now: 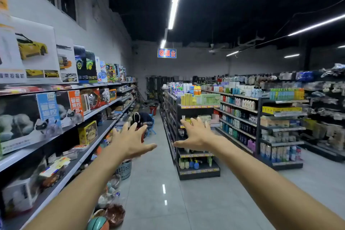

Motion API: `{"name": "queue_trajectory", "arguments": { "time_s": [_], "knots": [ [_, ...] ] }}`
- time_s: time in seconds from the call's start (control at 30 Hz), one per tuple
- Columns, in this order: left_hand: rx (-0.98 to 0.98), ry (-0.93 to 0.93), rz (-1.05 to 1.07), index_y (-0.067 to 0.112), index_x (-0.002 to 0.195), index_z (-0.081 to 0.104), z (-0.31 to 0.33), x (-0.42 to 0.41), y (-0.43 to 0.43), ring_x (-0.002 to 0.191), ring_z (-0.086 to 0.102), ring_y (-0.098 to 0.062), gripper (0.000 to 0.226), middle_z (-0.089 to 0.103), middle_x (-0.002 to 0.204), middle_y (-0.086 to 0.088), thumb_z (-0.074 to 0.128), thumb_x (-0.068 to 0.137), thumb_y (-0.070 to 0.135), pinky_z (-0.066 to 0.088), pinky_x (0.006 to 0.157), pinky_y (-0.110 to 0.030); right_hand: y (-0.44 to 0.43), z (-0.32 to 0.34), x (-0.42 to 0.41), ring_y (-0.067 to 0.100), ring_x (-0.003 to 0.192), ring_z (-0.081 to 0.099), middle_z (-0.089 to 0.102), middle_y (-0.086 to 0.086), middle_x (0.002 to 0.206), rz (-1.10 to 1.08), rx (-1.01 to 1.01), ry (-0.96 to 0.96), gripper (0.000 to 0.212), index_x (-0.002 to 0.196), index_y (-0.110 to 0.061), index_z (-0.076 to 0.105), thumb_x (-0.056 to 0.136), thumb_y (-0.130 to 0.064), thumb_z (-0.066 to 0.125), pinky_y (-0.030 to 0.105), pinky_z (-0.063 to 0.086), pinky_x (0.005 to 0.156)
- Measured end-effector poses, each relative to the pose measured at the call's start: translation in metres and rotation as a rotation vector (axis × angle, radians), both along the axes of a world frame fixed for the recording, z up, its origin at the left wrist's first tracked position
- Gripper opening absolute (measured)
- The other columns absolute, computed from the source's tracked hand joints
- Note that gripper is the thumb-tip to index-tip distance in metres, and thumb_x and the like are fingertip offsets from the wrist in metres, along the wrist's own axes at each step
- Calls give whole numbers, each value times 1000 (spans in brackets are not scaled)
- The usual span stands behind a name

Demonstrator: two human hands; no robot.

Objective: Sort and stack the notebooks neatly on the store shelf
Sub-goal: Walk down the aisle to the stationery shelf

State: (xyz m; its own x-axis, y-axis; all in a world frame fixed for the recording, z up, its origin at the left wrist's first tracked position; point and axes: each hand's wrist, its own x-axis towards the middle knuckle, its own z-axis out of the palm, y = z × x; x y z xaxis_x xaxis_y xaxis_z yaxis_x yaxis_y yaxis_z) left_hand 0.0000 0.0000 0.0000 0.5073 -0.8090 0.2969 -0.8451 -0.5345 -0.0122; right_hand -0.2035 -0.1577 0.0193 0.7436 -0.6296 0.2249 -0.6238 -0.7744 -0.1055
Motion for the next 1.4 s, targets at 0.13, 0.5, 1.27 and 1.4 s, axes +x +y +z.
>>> {"name": "queue_trajectory", "arguments": {
  "time_s": [0.13,0.5,1.27,1.4],
  "knots": [
    [-13,-77,13,39,166,13,-21,19,-48,160,17,-30,97,20,173,-2,39,86,88,26,123,-61,-49,-25,23,36,158,-4,7,14,171,22,27,1,103,164,-29,7,84,-75,55,59,2,126],
    [-44,-66,54,18,103,60,-91,69,-229,95,69,-37,20,72,102,-11,49,99,35,50,74,-38,-221,-95,97,25,75,62,64,3,82,105,-7,-114,33,97,-19,56,105,-49,47,37,51,67],
    [162,226,-3,32,167,12,-268,302,-464,159,15,-35,63,18,174,-5,31,107,36,11,124,-68,-473,-271,350,32,131,41,52,10,136,148,95,59,55,149,-21,44,102,-47,38,53,28,115],
    [188,222,-23,33,167,15,-281,365,-496,158,17,-35,66,18,174,-7,37,105,35,15,124,-63,-506,-289,404,35,150,23,39,10,157,125,95,190,69,157,-24,33,99,-61,41,58,8,123]
  ]
}}
